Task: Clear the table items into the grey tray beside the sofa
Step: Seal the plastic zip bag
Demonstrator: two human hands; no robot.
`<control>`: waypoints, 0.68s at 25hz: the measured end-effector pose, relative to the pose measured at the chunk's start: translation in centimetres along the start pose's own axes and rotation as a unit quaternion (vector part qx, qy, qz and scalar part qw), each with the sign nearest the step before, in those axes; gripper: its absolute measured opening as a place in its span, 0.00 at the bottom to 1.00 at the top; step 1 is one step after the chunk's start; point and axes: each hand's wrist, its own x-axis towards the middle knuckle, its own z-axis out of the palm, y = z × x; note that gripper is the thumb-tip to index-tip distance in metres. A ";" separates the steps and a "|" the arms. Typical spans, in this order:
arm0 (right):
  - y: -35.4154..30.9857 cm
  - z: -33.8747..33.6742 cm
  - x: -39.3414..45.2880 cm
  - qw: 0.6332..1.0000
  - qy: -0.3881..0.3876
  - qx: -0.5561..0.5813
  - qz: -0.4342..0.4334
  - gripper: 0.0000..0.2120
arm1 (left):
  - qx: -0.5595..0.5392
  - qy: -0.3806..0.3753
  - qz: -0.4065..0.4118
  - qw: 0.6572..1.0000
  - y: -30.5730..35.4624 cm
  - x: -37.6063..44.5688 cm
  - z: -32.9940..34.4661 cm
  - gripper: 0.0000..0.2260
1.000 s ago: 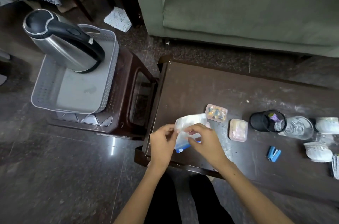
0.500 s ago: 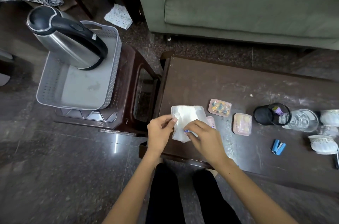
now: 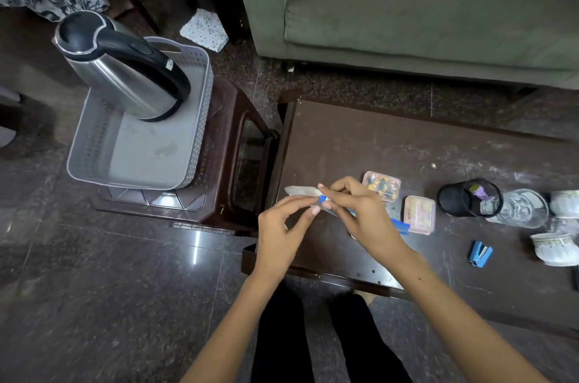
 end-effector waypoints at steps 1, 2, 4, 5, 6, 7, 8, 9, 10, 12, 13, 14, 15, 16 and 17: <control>-0.2 0.1 -0.1 1.000 -0.004 0.007 0.001 0.15 | -0.019 -0.001 -0.003 1.000 0.1 0.0 0.1 0.07; -0.5 0.2 -0.1 1.000 -0.005 0.013 0.005 0.15 | -0.032 -0.002 -0.004 0.999 0.1 0.1 0.2 0.06; -0.7 0.2 -0.1 0.998 0.008 0.050 0.044 0.13 | -0.056 -0.016 -0.005 0.998 -0.2 0.2 0.2 0.06; -0.8 -0.1 0.0 0.993 0.017 0.087 0.082 0.11 | -0.081 -0.031 -0.013 0.996 -0.4 0.3 0.1 0.07; -0.8 -0.4 0.1 0.984 0.020 0.128 0.119 0.09 | -0.117 -0.046 -0.030 0.992 -0.6 0.4 0.1 0.07; -0.8 -0.6 0.3 0.978 0.017 0.152 0.143 0.09 | -0.151 -0.053 -0.053 0.986 -0.7 0.5 0.1 0.06; -0.8 -0.6 0.4 0.976 0.012 0.157 0.149 0.09 | -0.171 -0.052 -0.076 0.981 -0.9 0.6 0.1 0.05; -0.8 -0.5 0.3 0.978 0.006 0.147 0.148 0.09 | -0.175 -0.046 -0.091 0.979 -1.0 0.6 0.2 0.05; -0.8 -0.4 0.3 0.980 0.003 0.137 0.146 0.07 | -0.172 -0.039 -0.096 0.980 -1.2 0.7 0.3 0.04; -0.8 0.0 0.1 0.981 0.007 0.124 0.147 0.05 | -0.151 -0.030 -0.089 0.984 -1.3 0.7 0.7 0.04; -0.7 0.1 0.1 0.981 0.010 0.120 0.150 0.04 | -0.137 -0.025 -0.083 0.987 -1.4 0.7 0.9 0.04; -0.6 0.1 0.1 0.982 0.009 0.115 0.151 0.04 | -0.122 -0.020 -0.079 0.989 -1.6 0.6 1.1 0.04; -0.4 0.1 -0.1 0.983 0.007 0.109 0.149 0.04 | -0.111 -0.015 -0.078 0.991 -1.7 0.5 1.2 0.04; -0.1 0.1 -0.3 0.984 0.004 0.101 0.145 0.04 | -0.105 -0.011 -0.080 0.991 -1.9 0.4 1.2 0.04; 0.1 0.0 -0.7 0.985 0.002 0.092 0.146 0.04 | -0.105 -0.007 -0.087 0.991 -2.2 0.4 1.1 0.04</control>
